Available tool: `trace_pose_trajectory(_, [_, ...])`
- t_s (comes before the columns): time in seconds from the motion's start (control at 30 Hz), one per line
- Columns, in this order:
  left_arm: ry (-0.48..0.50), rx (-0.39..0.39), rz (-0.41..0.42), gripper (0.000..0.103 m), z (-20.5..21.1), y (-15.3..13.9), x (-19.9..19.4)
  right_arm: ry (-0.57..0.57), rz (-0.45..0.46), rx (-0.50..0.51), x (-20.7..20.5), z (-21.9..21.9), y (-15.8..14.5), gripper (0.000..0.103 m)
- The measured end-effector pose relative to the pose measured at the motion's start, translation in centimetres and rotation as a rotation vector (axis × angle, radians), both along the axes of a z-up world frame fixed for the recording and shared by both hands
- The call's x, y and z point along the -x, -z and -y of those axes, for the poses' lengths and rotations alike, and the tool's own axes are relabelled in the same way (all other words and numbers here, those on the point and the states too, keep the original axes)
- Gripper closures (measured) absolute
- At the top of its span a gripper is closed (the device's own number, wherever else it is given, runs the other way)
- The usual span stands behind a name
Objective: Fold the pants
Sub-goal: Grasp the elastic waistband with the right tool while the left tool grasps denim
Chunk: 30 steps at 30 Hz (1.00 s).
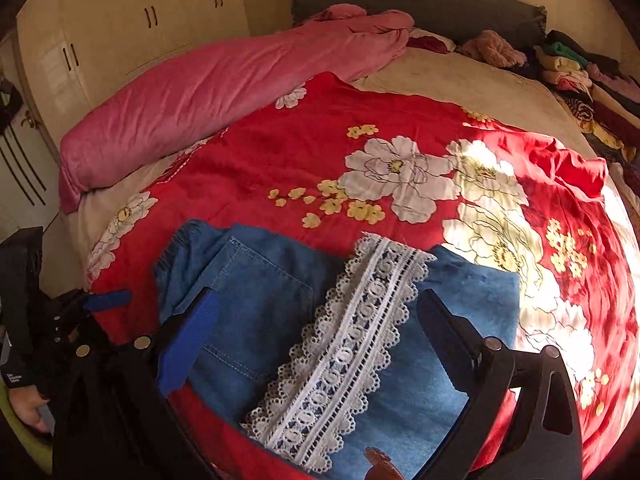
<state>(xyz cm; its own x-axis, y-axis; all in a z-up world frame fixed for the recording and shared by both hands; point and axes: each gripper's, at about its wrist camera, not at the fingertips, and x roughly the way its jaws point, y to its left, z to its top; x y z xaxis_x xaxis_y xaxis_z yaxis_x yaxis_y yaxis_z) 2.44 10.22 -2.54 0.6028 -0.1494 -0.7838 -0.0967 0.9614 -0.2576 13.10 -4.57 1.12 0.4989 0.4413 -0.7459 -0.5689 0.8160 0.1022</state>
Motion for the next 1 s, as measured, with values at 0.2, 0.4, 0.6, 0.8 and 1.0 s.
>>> trace_pose_trajectory(0.2, [-0.038, 0.092, -0.011, 0.023, -1.4, 1.3, -0.5, -0.123, -0.053, 0.015, -1.4, -4.8, 0.5, 0.004])
trace_pose_trajectory(0.4, [-0.021, 0.144, -0.031, 0.058, -1.3, 2.6, -1.0, -0.247, -0.101, 0.063, -3.1, -9.9, 1.8, 0.004])
trace_pose_trajectory(0.6, [-0.014, 0.165, -0.031, 0.058, -1.6, 2.8, -0.9, -0.304, -0.171, 0.1, -4.5, -13.7, 3.9, 0.005])
trace_pose_trajectory(0.8, [-0.011, 0.173, -0.034, 0.058, -1.4, 3.1, -1.2, -0.332, -0.205, 0.111, -4.9, -15.9, 5.7, 0.005])
trace_pose_trajectory(1.0, [-0.017, 0.175, -0.036, 0.053, -1.3, 3.1, -1.4, -0.336, -0.238, 0.104, -5.6, -16.3, 7.5, 0.03])
